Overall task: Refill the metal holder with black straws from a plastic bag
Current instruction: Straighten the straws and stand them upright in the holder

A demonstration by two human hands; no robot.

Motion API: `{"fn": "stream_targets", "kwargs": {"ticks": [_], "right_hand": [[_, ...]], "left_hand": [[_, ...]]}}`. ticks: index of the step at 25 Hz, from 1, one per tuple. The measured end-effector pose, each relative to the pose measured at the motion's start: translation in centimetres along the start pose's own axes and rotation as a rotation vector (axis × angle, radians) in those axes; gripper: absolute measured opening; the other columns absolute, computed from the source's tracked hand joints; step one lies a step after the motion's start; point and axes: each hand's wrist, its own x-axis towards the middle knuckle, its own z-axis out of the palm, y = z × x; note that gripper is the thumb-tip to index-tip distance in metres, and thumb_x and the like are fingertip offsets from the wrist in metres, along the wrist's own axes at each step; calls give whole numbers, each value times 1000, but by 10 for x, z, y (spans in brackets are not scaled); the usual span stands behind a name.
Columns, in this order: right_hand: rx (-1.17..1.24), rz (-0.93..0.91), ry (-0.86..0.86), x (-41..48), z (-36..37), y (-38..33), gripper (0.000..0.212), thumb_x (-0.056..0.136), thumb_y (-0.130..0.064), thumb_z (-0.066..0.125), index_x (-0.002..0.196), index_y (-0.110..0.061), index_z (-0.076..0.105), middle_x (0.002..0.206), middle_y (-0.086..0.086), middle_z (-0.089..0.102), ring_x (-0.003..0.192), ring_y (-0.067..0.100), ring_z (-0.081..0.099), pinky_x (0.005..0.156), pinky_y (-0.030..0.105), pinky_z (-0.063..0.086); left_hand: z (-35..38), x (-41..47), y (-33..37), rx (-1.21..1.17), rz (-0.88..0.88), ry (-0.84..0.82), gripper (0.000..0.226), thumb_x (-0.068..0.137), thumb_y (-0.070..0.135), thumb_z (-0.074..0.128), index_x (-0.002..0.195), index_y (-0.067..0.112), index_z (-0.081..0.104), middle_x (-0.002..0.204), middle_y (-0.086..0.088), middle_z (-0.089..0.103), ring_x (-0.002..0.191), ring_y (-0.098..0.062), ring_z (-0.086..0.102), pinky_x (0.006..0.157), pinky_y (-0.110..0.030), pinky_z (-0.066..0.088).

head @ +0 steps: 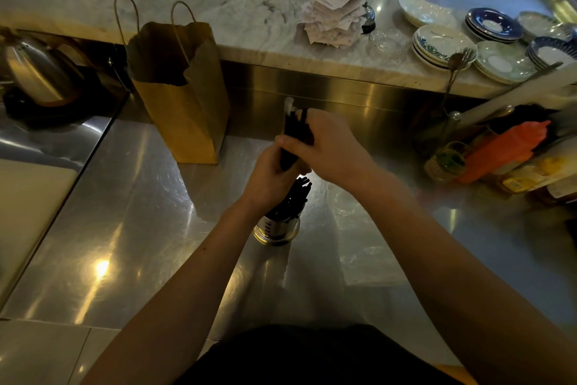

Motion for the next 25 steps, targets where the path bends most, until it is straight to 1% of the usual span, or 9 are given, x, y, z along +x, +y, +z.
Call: {"fn": "stream_targets", "kwargs": {"ticks": [2,7,10,12,14,16,20,22,25], "right_hand": [[-26,-14,-78,-1,7,4,22,90,-33,63,94,-12,59,89,0,54,79,12,53,65,14,39],[-47,-27,-124,-6,20,8,23,89,-31,64,92,-8,60,89,4,55,79,17,54,69,23,42],[-57,-40,-144,-10,27,10,22,90,-29,64,97,-8,63,93,7,59,82,17,55,72,24,44],[-61,-39,-144,-13,32,14,21,90,-28,64,99,-10,65,93,5,61,83,15,55,69,17,41],[-78,-24,-158,-14,41,19,20,89,-28,65,99,-11,66,92,5,63,83,16,57,69,18,41],[-103,0,-183,-14,52,23,18,88,-28,66,98,-12,66,87,2,61,83,18,60,72,22,42],[-162,35,-213,-12,68,27,16,87,-29,66,97,-17,68,81,-1,61,78,17,62,69,24,46],[-180,38,-243,-13,71,29,20,85,-28,68,102,-18,69,89,3,68,84,20,66,75,28,52],[-42,53,-217,-17,61,30,39,81,-21,73,119,-16,62,108,5,66,95,18,63,83,25,50]], "left_hand": [[2,-3,-8,63,-16,8,14,94,7,60,108,6,64,101,-4,71,94,-11,70,84,-28,57],[-6,-6,-24,209,-38,-1,33,81,21,76,111,11,65,100,7,70,96,-7,68,84,-26,55],[-7,-21,-24,116,-39,58,47,76,24,80,118,19,59,112,8,66,106,-5,64,92,-29,54],[-11,-36,-24,88,-56,128,59,76,16,81,124,28,50,121,17,59,115,5,56,100,-19,47],[-17,-49,-26,83,-66,185,68,77,14,77,134,30,44,135,13,53,127,2,48,109,-20,39],[-21,-60,-26,61,-86,212,67,77,13,69,138,25,42,143,4,49,133,-6,45,114,-30,36],[-19,-68,-25,17,-108,258,51,87,17,56,137,25,47,140,6,53,130,-4,48,113,-38,40],[-18,-66,-25,54,-111,286,39,94,27,50,133,29,50,134,9,55,126,-5,52,109,-38,44],[-16,-60,-28,215,-41,306,35,99,29,47,132,22,54,129,6,58,122,-8,54,106,-41,47]]}}
